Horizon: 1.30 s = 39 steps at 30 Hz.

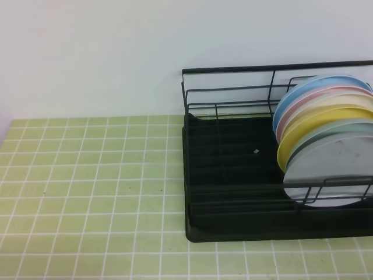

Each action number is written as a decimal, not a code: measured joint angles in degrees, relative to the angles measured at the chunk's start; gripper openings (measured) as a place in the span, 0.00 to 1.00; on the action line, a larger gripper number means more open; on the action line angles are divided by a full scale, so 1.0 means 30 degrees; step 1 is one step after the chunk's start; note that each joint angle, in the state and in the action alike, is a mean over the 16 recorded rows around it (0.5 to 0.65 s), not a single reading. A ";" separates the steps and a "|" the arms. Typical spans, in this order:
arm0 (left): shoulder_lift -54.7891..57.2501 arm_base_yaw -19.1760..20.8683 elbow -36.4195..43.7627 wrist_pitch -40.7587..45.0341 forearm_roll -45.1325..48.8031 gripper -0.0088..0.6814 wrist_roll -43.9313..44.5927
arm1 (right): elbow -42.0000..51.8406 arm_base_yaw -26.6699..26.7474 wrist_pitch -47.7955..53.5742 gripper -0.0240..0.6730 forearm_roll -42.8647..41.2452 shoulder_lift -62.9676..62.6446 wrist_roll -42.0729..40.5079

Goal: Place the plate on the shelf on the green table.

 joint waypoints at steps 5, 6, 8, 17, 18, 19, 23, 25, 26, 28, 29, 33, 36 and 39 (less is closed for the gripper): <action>0.0000 0.0000 0.0000 0.0050 0.0000 0.01 0.0000 | 0.0000 -0.0042 0.0018 0.03 -0.0013 0.0000 0.0000; 0.0000 0.0000 0.0000 0.0052 0.0000 0.01 0.0000 | 0.0000 -0.0042 0.0018 0.03 -0.0013 0.0000 0.0000; 0.0000 0.0000 0.0000 0.0055 0.0000 0.01 0.0000 | 0.0000 -0.0042 0.0018 0.03 -0.0013 0.0000 0.0000; 0.0000 0.0000 0.0000 0.0057 0.0000 0.01 0.0000 | 0.0000 -0.0042 0.0042 0.03 -0.0013 0.0000 -0.0001; 0.0000 0.0000 0.0000 0.0075 0.0000 0.01 -0.0004 | 0.0000 -0.0042 0.0042 0.03 -0.0013 0.0000 -0.0001; 0.0000 0.0000 0.0000 0.0075 0.0000 0.01 -0.0004 | 0.0000 -0.0042 0.0042 0.03 -0.0013 0.0000 -0.0001; 0.0004 0.0000 0.0000 0.0075 0.0000 0.01 -0.0004 | 0.0000 -0.0042 0.0042 0.03 -0.0013 0.0000 -0.0001; 0.0008 0.0000 0.0000 0.0075 0.0000 0.01 -0.0004 | 0.0000 -0.0042 0.0042 0.03 -0.0013 0.0000 -0.0001; 0.0010 0.0000 0.0000 0.0075 0.0000 0.01 -0.0004 | 0.0000 -0.0042 0.0042 0.03 -0.0013 0.0000 -0.0001; 0.0013 0.0000 0.0000 0.0075 0.0000 0.01 -0.0004 | 0.0000 -0.0042 0.0042 0.03 -0.0013 0.0000 -0.0001; 0.0015 0.0000 0.0000 0.0075 0.0000 0.01 -0.0004 | 0.0000 -0.0042 0.0042 0.03 -0.0013 0.0000 -0.0001; 0.0023 0.0000 0.0000 0.0075 0.0000 0.01 -0.0004 | 0.0000 -0.0042 0.0042 0.03 -0.0013 0.0000 -0.0001; 0.0029 0.0000 0.0000 0.0075 0.0000 0.01 -0.0004 | 0.0000 -0.0042 0.0042 0.03 -0.0013 0.0000 -0.0001; 0.0031 0.0000 0.0000 0.0075 0.0000 0.01 -0.0004 | 0.0000 -0.0042 0.0042 0.03 -0.0013 0.0000 -0.0001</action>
